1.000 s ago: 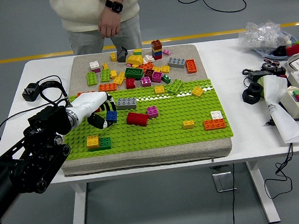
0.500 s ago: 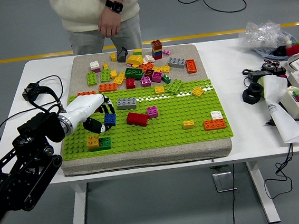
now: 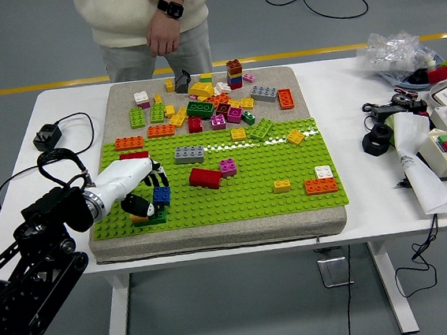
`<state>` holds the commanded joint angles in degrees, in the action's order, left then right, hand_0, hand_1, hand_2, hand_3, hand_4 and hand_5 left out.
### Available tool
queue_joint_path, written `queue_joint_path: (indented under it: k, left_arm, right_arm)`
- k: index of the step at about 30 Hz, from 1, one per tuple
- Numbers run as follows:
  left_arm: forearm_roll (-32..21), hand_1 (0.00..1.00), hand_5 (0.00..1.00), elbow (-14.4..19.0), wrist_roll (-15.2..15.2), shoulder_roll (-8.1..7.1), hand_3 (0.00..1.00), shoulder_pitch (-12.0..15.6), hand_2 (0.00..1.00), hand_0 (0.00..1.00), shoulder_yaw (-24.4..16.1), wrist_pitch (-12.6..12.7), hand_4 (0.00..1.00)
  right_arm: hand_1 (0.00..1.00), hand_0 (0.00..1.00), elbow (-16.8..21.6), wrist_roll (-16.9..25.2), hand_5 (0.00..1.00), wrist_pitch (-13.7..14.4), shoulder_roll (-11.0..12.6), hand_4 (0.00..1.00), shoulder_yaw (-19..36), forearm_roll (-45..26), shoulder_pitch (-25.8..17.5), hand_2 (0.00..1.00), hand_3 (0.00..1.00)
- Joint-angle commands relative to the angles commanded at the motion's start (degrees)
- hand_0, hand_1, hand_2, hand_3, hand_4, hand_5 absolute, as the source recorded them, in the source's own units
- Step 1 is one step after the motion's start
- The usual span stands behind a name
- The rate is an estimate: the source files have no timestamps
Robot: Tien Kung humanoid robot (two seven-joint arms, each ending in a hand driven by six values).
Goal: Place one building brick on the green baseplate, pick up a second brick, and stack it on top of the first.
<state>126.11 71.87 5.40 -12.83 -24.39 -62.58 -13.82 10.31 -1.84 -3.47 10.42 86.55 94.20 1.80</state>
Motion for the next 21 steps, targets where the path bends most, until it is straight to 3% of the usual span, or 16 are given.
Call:
queue_joint_path:
  k: [21]
  left_arm:
    - [0.1,0.562,0.003,1.3,0.6,-0.48,0.533,1.7,0.543,0.776,-1.0,-1.3,0.646]
  right_arm:
    - [0.704,0.766,0.0,0.0,0.63,0.0,0.1,0.998,0.1,-0.1,-0.1,0.738,0.748]
